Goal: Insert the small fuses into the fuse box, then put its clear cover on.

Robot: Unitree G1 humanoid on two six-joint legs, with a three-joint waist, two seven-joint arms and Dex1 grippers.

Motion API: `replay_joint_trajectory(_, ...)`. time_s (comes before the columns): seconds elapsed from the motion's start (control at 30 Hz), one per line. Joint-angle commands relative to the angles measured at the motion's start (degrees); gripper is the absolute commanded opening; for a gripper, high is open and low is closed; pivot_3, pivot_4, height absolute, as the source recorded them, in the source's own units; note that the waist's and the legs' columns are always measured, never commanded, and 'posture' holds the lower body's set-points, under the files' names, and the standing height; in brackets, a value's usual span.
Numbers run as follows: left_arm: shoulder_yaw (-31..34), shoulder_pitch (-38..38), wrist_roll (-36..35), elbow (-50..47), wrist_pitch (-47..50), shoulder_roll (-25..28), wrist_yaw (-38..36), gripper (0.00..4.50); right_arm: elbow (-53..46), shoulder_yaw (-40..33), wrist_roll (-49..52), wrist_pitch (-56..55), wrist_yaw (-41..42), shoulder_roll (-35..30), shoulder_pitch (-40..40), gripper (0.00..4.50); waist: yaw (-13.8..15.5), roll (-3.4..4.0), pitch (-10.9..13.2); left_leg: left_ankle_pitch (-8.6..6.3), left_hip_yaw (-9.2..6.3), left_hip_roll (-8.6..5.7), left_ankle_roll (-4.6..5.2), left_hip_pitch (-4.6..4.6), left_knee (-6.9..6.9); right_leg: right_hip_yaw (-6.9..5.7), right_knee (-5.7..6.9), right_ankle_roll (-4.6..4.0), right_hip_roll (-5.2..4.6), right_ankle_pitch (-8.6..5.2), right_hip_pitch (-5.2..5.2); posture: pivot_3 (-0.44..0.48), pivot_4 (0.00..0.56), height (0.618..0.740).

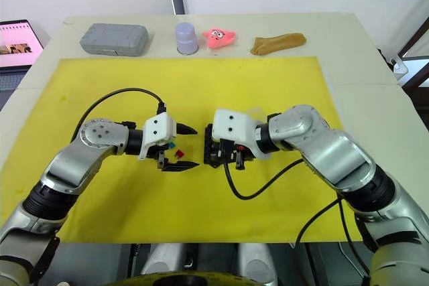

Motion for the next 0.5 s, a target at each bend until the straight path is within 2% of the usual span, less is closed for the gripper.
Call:
replay_joint_trajectory(0.03,1.7,-0.2,-0.4,-0.8,-0.9,0.5,-0.1,4.5,-0.3,-4.4,3.8,0.1,0.1,1.7,-0.3,1.48,0.0,0.0,0.0,0.0,0.0,0.0,0.0,0.0,0.0,0.0,0.0,0.0,0.0,0.0,0.0,0.0,0.15,0.74)
replay_joint_trajectory(0.13,1.6,-0.3,-0.4,-0.8,-0.9,0.4,-0.1,4.5,1.0,-5.1,4.2,-2.1,0.0,2.1,3.2,0.66,0.1,-0.01,0.0,0.0,-0.01,0.0,0.0,-0.01,0.0,0.0,-0.01,0.0,-0.01,0.0,0.01,0.0,0.15,0.74)
replay_joint_trajectory(0.17,1.6,-0.4,-0.4,-0.7,-1.0,0.4,-0.1,4.5,1.4,-5.4,4.6,-2.4,-0.1,2.5,4.3,0.23,0.2,-0.01,0.0,0.0,-0.01,0.0,0.0,-0.01,0.0,-0.01,-0.01,0.0,-0.02,0.0,0.01,0.0,0.15,0.74)
replay_joint_trajectory(0.2,1.6,-0.5,-0.4,-0.6,-1.0,0.4,-0.1,4.5,1.7,-5.7,5.0,-2.7,-0.4,2.9,5.1,0.07,0.2,-0.01,0.0,0.0,-0.01,-0.02,0.0,-0.02,0.0,-0.01,-0.02,0.0,-0.03,0.0,0.02,0.0,0.15,0.74)
replay_joint_trajectory(0.5,1.7,-0.9,-0.3,-0.1,-1.2,0.7,-0.5,4.5,5.4,-4.5,2.7,-8.9,-1.9,3.5,10.1,0.07,0.0,-0.01,0.0,0.0,0.0,0.0,0.0,0.0,0.0,0.0,0.01,0.0,0.0,0.0,0.01,0.0,0.15,0.74)
